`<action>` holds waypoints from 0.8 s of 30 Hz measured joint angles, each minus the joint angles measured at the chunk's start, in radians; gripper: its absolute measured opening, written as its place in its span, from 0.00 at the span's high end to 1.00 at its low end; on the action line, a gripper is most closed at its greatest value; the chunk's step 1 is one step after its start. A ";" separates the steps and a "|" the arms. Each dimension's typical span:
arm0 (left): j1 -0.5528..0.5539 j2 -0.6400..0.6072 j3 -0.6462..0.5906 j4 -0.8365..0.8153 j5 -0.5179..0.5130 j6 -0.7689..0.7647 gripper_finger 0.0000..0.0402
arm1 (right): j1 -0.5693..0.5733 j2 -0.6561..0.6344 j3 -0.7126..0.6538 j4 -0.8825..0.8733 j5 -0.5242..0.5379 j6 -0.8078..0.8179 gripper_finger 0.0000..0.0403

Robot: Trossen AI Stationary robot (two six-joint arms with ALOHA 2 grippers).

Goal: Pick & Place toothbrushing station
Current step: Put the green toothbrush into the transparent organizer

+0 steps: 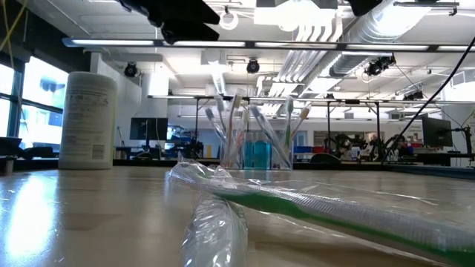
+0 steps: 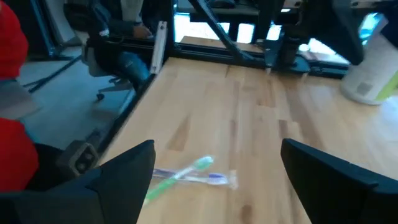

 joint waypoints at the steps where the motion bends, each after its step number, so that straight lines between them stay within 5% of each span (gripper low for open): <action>1: -0.022 0.000 0.000 -0.002 -0.024 -0.008 0.35 | 0.005 0.012 0.015 -0.006 -0.002 0.017 0.15; 6: -0.119 0.000 0.000 -0.003 -0.159 -0.035 0.35 | 0.044 0.127 0.167 -0.115 -0.001 0.050 0.19; 15: -0.211 0.000 0.000 -0.017 -0.183 -0.113 0.35 | 0.038 0.431 0.508 -0.559 -0.004 0.331 0.21; 24: -0.227 0.000 0.000 -0.059 -0.243 -0.112 0.35 | -0.003 0.662 0.693 -0.605 -0.040 0.424 0.21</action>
